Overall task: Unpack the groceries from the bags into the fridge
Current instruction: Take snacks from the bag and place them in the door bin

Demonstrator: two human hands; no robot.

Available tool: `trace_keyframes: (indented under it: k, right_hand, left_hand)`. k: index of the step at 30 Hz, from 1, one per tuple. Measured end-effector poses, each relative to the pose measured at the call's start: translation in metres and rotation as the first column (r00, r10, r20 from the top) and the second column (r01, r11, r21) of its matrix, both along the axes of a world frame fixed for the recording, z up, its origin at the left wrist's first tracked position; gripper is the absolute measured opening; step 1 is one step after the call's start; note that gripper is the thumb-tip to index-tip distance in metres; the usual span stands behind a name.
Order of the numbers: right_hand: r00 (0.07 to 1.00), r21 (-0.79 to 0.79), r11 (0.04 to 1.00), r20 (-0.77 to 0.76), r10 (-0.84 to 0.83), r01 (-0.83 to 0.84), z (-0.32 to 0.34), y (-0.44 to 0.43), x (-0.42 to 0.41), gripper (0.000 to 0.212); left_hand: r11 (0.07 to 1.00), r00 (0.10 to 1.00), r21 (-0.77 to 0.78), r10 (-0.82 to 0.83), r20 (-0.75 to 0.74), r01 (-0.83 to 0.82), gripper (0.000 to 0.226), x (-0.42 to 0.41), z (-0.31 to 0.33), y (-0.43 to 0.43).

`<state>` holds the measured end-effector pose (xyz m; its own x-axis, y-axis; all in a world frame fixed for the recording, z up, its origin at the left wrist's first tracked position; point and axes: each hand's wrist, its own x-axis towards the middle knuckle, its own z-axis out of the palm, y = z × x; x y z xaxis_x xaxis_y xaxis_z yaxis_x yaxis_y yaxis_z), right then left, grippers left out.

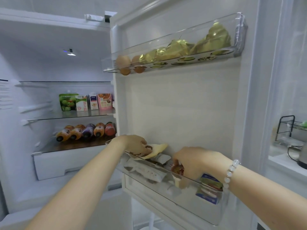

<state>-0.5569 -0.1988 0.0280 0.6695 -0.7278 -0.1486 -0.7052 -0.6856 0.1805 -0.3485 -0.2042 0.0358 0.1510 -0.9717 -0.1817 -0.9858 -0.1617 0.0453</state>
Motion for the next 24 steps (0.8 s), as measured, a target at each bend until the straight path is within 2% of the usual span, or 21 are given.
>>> trace_keyframes:
  k: [6, 11, 16, 21, 24]
  right_hand:
    - [0.999, -0.004, 0.999, -0.008, -0.043, 0.043, -0.004, -0.003, -0.007, 0.061]
    - [0.998, -0.019, 0.998, -0.027, -0.061, 0.06, -0.004, -0.006, -0.013, 0.066]
    - [0.997, 0.0, 0.998, -0.055, -0.055, 0.055, -0.011, -0.007, -0.012, 0.066]
    - [0.996, 0.011, 0.999, -0.067, -0.052, 0.053, -0.014, -0.006, -0.009, 0.068]
    - [0.997, 0.018, 0.999, -0.069, -0.038, 0.039, -0.014, -0.004, -0.008, 0.072]
  left_hand:
    - [0.998, 0.988, 0.053, -0.032, 0.148, 0.024, 0.073, -0.012, -0.001, -0.003]
    - [1.0, 0.971, 0.024, -0.017, 0.24, 0.012, 0.081, -0.019, -0.009, -0.008]
    - [1.0, 0.998, 0.007, 0.027, 0.056, -0.027, 0.084, -0.015, -0.012, -0.008]
    - [0.988, 0.996, -0.141, 0.048, -0.081, -0.059, 0.087, -0.01, -0.019, -0.003]
    - [0.978, 0.992, -0.202, 0.016, -0.129, -0.042, 0.078, -0.01, -0.021, 0.001]
